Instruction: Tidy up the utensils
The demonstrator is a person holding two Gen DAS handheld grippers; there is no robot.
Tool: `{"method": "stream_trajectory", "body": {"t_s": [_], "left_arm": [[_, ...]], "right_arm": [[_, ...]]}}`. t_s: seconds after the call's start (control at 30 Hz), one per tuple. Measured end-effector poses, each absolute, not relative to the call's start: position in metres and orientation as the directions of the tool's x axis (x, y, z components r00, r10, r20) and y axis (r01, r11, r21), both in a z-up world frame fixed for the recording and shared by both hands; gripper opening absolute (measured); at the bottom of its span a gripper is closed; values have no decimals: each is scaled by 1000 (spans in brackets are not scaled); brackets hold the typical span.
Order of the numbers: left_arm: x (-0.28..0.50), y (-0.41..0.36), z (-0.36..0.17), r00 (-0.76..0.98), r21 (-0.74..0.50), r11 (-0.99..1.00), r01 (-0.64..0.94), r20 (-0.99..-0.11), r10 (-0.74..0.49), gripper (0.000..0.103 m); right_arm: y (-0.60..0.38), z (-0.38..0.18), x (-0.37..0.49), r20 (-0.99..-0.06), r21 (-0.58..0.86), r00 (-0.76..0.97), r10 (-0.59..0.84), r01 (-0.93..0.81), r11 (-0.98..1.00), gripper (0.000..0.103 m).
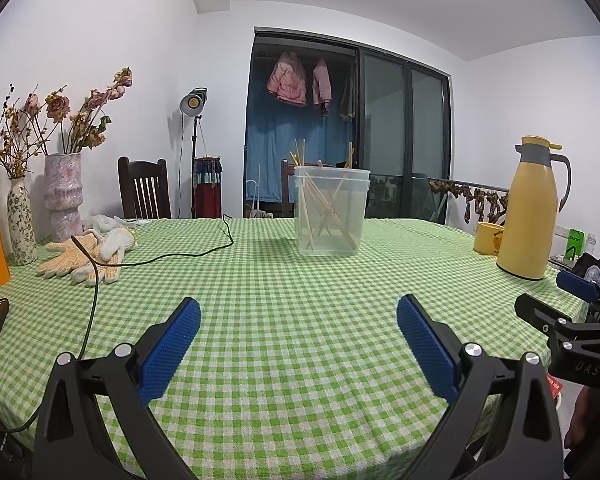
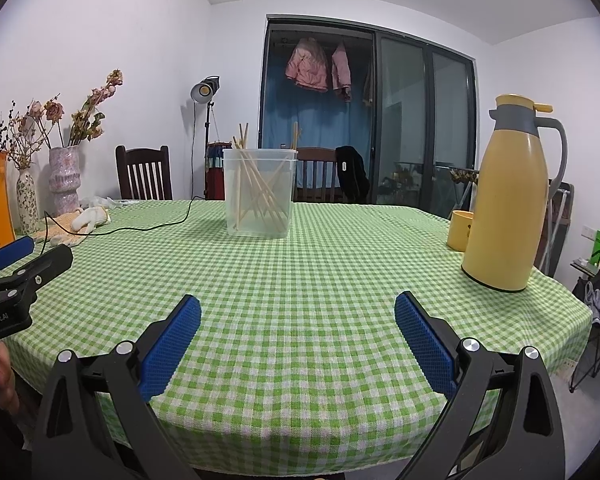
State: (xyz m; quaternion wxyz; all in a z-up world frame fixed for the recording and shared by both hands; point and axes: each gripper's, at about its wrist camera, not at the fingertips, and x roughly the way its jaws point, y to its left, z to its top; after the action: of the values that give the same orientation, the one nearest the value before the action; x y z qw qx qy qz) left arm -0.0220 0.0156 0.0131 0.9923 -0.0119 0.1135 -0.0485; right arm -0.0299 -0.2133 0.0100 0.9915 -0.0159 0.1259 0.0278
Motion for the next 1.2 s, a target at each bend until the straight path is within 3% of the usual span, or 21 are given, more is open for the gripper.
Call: {"method": "stream_trajectory", "body": {"t_s": [0.53,0.6,0.67,0.77,1.1,1.2], "left_arm": [[10,26,27,975,-5,999,45,-220,-45,95],[39,31,38,964,23,1000,20,-264,-14,96],[80,42,52,938,54,998,-33,-344,49,96],[139,64,63,872,74,993,-89,-477,114,96],[300,175,43,698,-66,941,-331,-688,198,96],[328,195,24,651,-67,922,-382,-728,217,96]], "right_arm": [[-221,31,9,-211,-66,976,55,-71,995,94],[-231,47,48,-281,-65,958,64,-86,994,94],[-242,57,100,-417,-60,907,62,-96,994,95],[-260,56,155,-530,-70,847,24,-71,995,95],[-335,13,277,-673,-110,710,-209,183,977,95],[-354,6,291,-702,-70,682,-206,222,972,95]]}}
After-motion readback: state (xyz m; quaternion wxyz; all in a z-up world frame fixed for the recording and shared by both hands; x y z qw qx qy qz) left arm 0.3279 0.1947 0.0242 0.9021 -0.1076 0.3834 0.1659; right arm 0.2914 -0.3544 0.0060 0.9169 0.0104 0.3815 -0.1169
